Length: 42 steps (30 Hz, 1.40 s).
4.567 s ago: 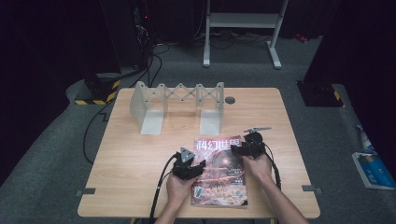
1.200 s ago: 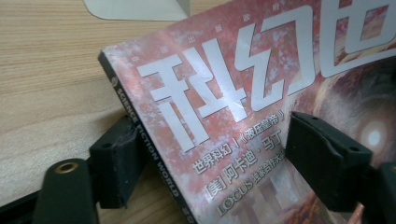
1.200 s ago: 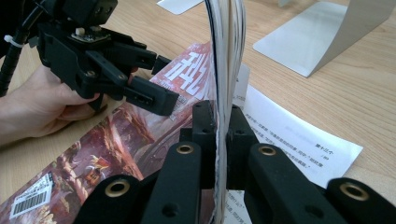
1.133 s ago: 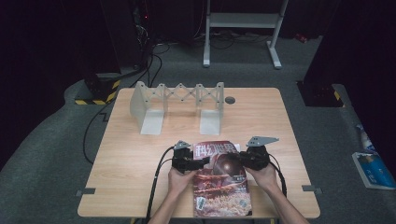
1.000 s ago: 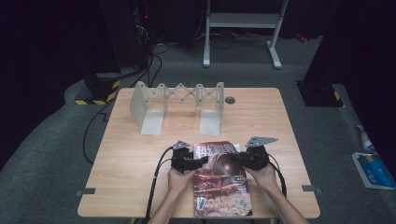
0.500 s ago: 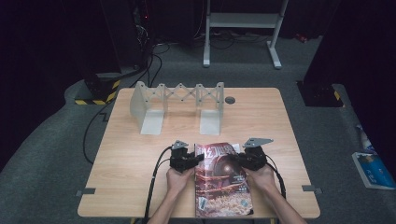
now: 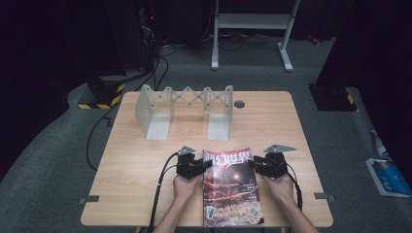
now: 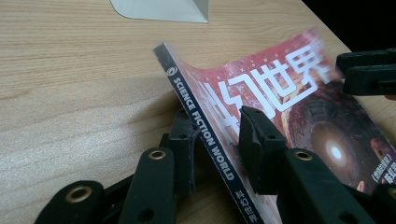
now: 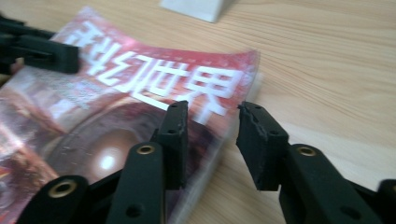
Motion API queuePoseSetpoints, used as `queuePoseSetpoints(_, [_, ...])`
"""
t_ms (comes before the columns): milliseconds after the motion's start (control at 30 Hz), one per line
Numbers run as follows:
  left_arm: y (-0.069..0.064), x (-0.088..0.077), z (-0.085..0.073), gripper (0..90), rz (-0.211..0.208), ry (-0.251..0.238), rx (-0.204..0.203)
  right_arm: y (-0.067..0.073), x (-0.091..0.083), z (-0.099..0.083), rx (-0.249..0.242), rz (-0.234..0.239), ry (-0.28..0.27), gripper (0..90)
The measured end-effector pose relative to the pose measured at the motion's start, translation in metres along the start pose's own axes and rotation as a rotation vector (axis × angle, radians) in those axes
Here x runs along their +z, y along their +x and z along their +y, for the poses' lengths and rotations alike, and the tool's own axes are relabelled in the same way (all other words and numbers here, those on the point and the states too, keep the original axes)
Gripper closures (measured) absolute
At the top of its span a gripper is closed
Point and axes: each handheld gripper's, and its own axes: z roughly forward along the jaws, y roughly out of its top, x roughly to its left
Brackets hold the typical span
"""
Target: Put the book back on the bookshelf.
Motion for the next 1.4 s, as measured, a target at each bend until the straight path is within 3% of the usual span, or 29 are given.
queuePoseSetpoints(100, [0.0,0.0,0.0,66.9,-0.001,0.004,0.001,-0.008,-0.007,-0.007,0.032,-0.056,-0.006,72.5])
queuePoseSetpoints(233, [0.001,0.0,0.0,66.6,-0.005,0.006,-0.001,-0.012,-0.006,-0.011,0.03,-0.122,0.034,80.1])
queuePoseSetpoints(400, [0.001,0.0,0.0,66.1,-0.006,0.009,-0.003,-0.01,0.006,-0.009,0.011,-0.148,0.073,84.2])
queuePoseSetpoints(633, [0.002,-0.001,0.0,63.0,-0.012,0.018,0.006,0.005,0.02,-0.003,-0.042,-0.134,0.086,89.3])
queuePoseSetpoints(933, [0.005,0.0,0.0,52.7,-0.056,0.028,-0.012,0.006,0.022,-0.003,-0.059,-0.105,0.074,89.6])
queuePoseSetpoints(1233, [0.007,0.0,0.001,46.5,-0.073,0.023,-0.024,0.011,0.026,-0.003,-0.117,-0.088,0.063,89.6])
queuePoseSetpoints(1400, [0.003,0.003,0.002,45.4,-0.083,0.034,0.002,0.019,0.032,-0.002,-0.153,-0.051,0.05,89.6])
